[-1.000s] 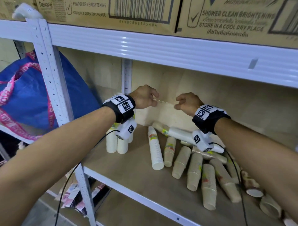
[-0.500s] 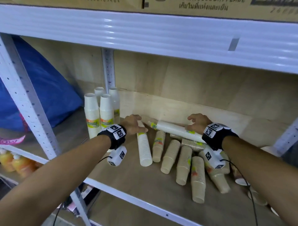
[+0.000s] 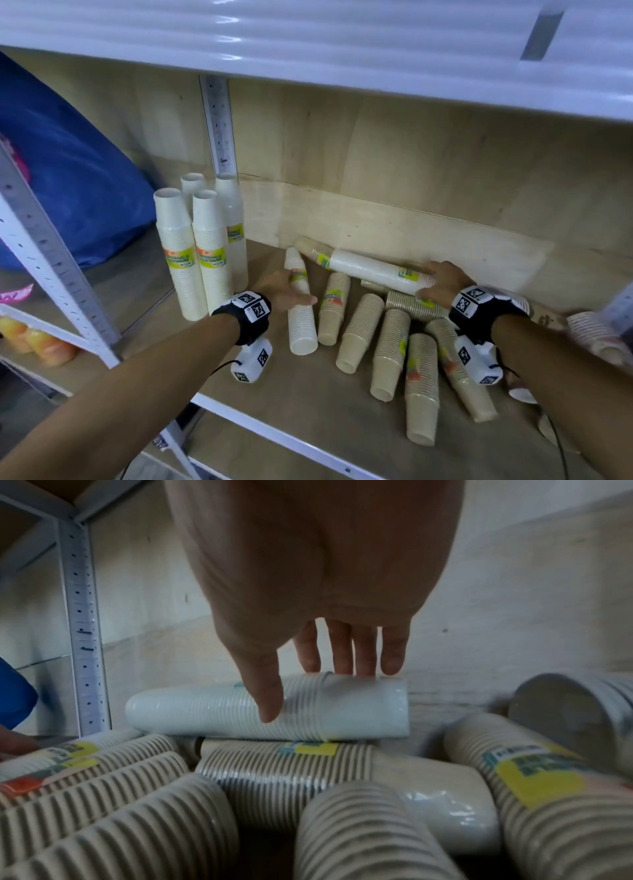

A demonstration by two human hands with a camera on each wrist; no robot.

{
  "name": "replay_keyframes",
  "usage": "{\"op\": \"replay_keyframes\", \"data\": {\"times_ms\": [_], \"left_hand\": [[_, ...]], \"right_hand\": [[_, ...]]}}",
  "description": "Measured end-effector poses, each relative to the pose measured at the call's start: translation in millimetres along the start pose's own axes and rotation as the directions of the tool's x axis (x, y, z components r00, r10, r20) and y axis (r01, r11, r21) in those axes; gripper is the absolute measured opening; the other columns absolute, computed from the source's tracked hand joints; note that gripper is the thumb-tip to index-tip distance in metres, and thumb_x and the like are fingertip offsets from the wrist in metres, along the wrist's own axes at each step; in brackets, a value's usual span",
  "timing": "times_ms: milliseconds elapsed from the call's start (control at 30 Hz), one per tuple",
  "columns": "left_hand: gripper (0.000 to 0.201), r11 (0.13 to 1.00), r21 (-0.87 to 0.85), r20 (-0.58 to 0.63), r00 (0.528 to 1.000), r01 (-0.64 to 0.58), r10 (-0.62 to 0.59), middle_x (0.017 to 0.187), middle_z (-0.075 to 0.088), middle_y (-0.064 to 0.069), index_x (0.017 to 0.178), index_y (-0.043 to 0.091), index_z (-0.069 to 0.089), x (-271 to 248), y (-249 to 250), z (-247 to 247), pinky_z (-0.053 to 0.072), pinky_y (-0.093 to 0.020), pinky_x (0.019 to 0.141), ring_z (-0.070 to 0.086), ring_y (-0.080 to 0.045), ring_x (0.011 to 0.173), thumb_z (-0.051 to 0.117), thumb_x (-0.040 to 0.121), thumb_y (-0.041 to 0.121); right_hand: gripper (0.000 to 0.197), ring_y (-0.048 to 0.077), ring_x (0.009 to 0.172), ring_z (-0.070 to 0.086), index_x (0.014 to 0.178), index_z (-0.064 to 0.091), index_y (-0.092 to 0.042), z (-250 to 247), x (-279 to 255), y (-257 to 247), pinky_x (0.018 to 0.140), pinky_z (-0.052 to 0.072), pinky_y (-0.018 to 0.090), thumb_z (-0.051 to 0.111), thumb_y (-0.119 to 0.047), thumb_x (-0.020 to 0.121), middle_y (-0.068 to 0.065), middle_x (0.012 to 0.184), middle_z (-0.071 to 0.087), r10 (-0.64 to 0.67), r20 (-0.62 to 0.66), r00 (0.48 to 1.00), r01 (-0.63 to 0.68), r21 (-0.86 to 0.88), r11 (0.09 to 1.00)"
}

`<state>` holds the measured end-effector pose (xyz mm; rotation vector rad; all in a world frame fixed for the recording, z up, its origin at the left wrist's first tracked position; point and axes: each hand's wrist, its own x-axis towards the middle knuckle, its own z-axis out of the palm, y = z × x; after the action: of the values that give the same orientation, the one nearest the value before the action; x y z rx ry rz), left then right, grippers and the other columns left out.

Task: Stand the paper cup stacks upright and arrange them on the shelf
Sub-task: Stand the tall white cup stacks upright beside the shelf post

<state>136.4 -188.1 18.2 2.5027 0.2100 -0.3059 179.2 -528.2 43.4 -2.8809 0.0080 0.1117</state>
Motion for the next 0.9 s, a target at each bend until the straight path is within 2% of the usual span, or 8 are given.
{"op": "replay_keyframes", "data": {"times_ms": [67,133,233,400,633,767,900], "left_hand": [[0.1,1.0,-0.01,-0.009,1.0,0.023,-0.023,0.126,0.061,-0.004,0.139,0.017,0.045,3,-1,5,0.053,-0.038,0.092,0.061,-0.021,0.109,0.077,0.06,0.067],[0.085,0.997,-0.059,-0.007,0.999,0.05,-0.05,0.115,0.064,-0.004,0.124,0.018,0.053,6,-2,8,0.057,-0.039,0.085,0.064,-0.021,0.1,0.081,0.057,0.063],[0.066,0.966,-0.24,0.034,0.995,0.097,-0.092,0.106,0.065,-0.005,0.108,0.019,0.055,12,-2,14,0.061,-0.046,0.072,0.066,-0.025,0.093,0.089,0.058,0.045],[0.068,0.942,-0.319,0.074,0.993,0.109,-0.09,0.106,0.066,-0.008,0.113,0.018,0.054,15,-2,14,0.062,-0.046,0.065,0.068,-0.026,0.09,0.091,0.059,0.036],[0.05,0.916,-0.375,0.141,0.985,0.143,-0.097,0.1,0.065,-0.009,0.114,0.011,0.055,10,-3,8,0.061,-0.038,0.061,0.068,-0.027,0.086,0.083,0.074,0.021],[0.047,0.919,-0.367,0.147,0.984,0.145,-0.096,0.097,0.064,-0.007,0.112,0.013,0.052,5,-8,5,0.061,-0.038,0.061,0.068,-0.027,0.086,0.081,0.076,0.019],[0.046,0.911,-0.392,0.122,0.989,0.126,-0.084,0.095,0.062,-0.007,0.114,0.01,0.052,-5,-12,0,0.058,-0.036,0.054,0.066,-0.028,0.084,0.079,0.077,0.014]], "right_hand": [[0.08,0.028,0.12,0.052,0.142,0.044,-0.024,3,1,5,0.099,0.046,0.04,0.08,-0.034,0.071,0.009,0.136,0.049,-0.007,0.007,1.0,0.007,0.02,1.0],[0.08,0.027,0.12,0.053,0.142,0.045,-0.025,5,0,8,0.099,0.046,0.038,0.081,-0.033,0.071,0.007,0.136,0.052,-0.017,0.013,1.0,0.017,0.039,0.999],[0.078,0.026,0.119,0.055,0.14,0.048,-0.023,8,1,11,0.101,0.045,0.036,0.082,-0.03,0.07,0.005,0.135,0.055,-0.023,0.0,1.0,0.023,0.072,0.997],[0.071,0.026,0.116,0.057,0.135,0.052,-0.021,7,1,10,0.1,0.046,0.036,0.081,-0.027,0.071,0.005,0.131,0.059,-0.023,0.007,1.0,0.023,0.065,0.998],[0.071,0.025,0.112,0.058,0.134,0.052,-0.02,3,-3,6,0.095,0.048,0.035,0.081,-0.03,0.07,0.005,0.128,0.06,-0.032,-0.014,0.999,0.033,0.038,0.999],[0.07,0.024,0.109,0.059,0.134,0.051,-0.019,-4,-9,2,0.091,0.049,0.035,0.08,-0.031,0.071,0.006,0.125,0.059,-0.051,-0.018,0.999,0.052,0.043,0.998],[0.063,0.022,0.105,0.06,0.128,0.055,-0.024,-15,-18,-3,0.089,0.05,0.036,0.079,-0.038,0.071,0.002,0.12,0.062,-0.067,-0.074,0.995,0.071,0.056,0.996]]}}
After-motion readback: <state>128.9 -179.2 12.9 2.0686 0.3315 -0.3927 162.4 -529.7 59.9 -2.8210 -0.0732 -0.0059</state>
